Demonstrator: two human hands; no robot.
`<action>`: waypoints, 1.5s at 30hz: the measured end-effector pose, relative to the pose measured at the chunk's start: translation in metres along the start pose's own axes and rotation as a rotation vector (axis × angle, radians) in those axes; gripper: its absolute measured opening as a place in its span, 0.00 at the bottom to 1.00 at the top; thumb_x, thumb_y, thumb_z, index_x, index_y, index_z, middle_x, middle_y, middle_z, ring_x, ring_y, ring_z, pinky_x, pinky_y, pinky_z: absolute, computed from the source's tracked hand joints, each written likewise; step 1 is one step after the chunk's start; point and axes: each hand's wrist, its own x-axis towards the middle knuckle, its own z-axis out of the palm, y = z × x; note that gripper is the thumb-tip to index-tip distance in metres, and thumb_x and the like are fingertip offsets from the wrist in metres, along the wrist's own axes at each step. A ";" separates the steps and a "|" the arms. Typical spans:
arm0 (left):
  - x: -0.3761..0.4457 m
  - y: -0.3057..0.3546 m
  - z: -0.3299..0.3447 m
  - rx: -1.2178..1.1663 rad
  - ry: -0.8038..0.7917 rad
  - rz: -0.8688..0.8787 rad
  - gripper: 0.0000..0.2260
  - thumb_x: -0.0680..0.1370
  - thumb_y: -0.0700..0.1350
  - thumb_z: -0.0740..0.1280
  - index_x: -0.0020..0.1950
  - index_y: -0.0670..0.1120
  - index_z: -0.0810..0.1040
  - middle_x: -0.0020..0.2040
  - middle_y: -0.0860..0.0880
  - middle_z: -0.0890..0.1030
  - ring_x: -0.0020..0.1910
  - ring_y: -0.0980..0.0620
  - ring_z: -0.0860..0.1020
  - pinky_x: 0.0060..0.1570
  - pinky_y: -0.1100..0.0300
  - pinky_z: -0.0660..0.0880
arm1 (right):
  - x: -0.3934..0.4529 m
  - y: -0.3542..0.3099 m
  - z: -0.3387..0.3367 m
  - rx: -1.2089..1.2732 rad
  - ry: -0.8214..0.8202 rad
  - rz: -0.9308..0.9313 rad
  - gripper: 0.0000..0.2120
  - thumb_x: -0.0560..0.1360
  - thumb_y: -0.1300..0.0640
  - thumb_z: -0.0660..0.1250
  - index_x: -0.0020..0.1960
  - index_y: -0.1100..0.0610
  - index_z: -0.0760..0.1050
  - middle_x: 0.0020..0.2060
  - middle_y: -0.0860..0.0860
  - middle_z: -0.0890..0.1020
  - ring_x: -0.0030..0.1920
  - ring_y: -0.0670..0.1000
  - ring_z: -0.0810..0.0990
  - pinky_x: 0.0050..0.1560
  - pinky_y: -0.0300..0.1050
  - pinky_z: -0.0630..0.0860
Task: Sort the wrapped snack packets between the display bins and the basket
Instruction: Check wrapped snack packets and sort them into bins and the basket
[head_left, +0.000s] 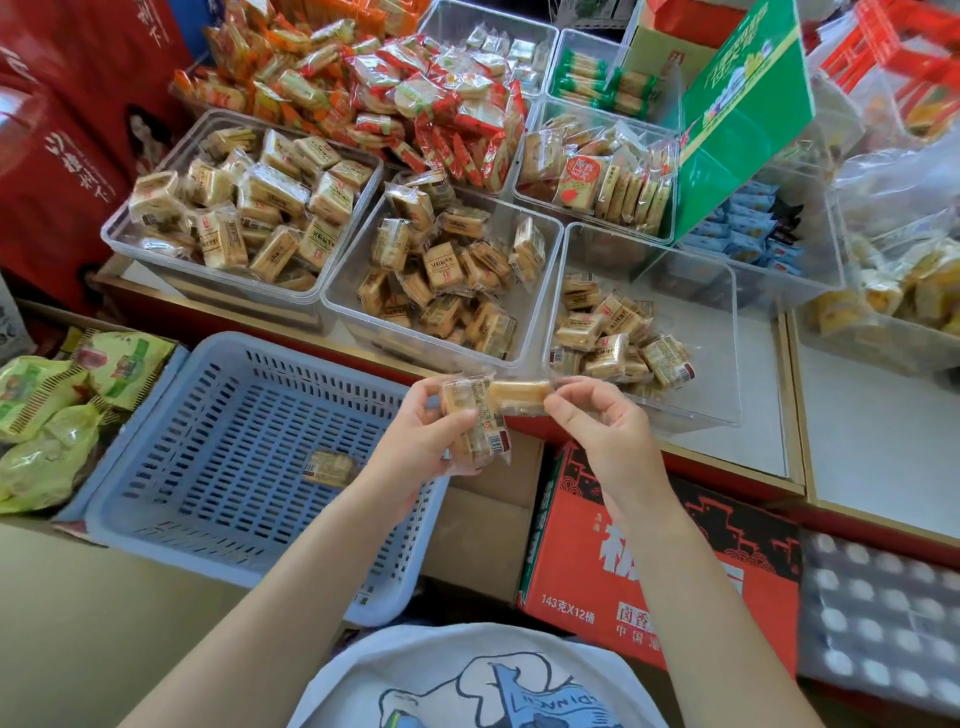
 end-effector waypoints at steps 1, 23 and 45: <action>0.003 0.000 0.003 0.007 0.003 0.012 0.16 0.82 0.40 0.67 0.69 0.50 0.71 0.60 0.44 0.83 0.49 0.47 0.86 0.41 0.53 0.83 | 0.001 -0.001 -0.005 0.004 0.002 -0.003 0.03 0.77 0.59 0.73 0.44 0.56 0.83 0.57 0.46 0.83 0.60 0.45 0.81 0.61 0.42 0.75; 0.086 0.016 0.117 0.159 0.008 0.071 0.30 0.70 0.57 0.77 0.68 0.49 0.75 0.55 0.51 0.86 0.55 0.51 0.85 0.50 0.50 0.83 | 0.086 0.016 -0.080 0.086 -0.151 0.128 0.19 0.76 0.42 0.71 0.61 0.51 0.76 0.58 0.52 0.83 0.59 0.51 0.82 0.59 0.47 0.81; 0.219 -0.031 0.125 1.549 0.253 0.374 0.37 0.81 0.66 0.41 0.84 0.45 0.50 0.84 0.46 0.46 0.83 0.47 0.48 0.80 0.46 0.55 | 0.232 0.075 -0.101 -0.726 0.181 -0.328 0.23 0.81 0.44 0.62 0.73 0.52 0.73 0.74 0.54 0.72 0.76 0.55 0.64 0.77 0.54 0.54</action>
